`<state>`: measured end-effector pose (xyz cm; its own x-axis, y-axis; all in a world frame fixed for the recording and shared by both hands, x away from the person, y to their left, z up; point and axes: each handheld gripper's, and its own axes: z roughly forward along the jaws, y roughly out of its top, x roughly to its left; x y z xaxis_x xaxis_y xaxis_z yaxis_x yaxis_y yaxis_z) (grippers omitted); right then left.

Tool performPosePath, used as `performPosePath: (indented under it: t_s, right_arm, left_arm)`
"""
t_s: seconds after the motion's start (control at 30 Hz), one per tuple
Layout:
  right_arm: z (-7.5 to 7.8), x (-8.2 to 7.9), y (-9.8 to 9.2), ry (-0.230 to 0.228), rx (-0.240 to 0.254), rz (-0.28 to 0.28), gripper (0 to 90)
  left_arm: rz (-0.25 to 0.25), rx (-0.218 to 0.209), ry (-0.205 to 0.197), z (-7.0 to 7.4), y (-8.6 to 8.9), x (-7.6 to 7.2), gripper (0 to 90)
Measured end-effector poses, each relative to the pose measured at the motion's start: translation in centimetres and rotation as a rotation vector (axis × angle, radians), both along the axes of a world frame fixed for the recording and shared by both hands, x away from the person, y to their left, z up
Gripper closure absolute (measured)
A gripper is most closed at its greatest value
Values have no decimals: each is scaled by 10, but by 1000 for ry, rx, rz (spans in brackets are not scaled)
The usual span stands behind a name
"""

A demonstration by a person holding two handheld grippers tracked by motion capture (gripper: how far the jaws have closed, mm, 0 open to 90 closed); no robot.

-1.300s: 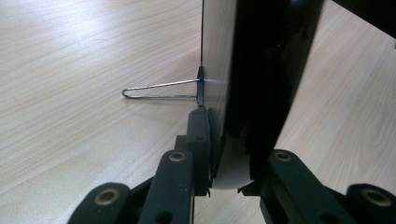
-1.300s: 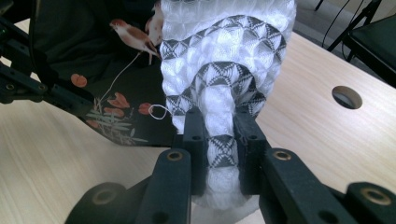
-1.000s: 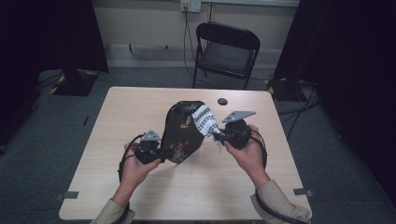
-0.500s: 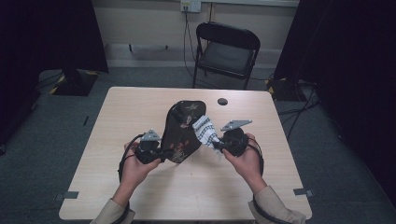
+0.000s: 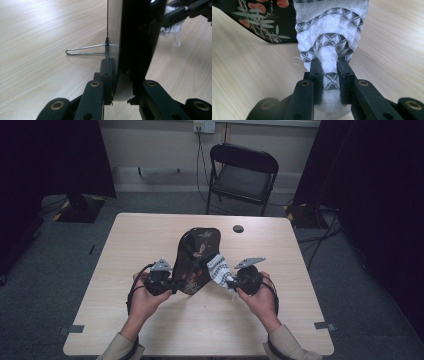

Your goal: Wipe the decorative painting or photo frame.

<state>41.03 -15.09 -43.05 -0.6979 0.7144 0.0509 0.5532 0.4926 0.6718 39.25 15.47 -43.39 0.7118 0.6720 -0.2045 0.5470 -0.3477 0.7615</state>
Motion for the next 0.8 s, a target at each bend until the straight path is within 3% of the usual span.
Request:
performPosePath:
  t_s: [0.33, 0.8]
  right_arm:
    - [-21, 0, 0, 49, -33, -1, 775]
    - [-35, -1, -3, 105, -71, 14, 771]
  left_arm:
    - [3, -2, -3, 0, 0, 0, 788]
    - [26, -11, -7, -1, 2, -1, 785]
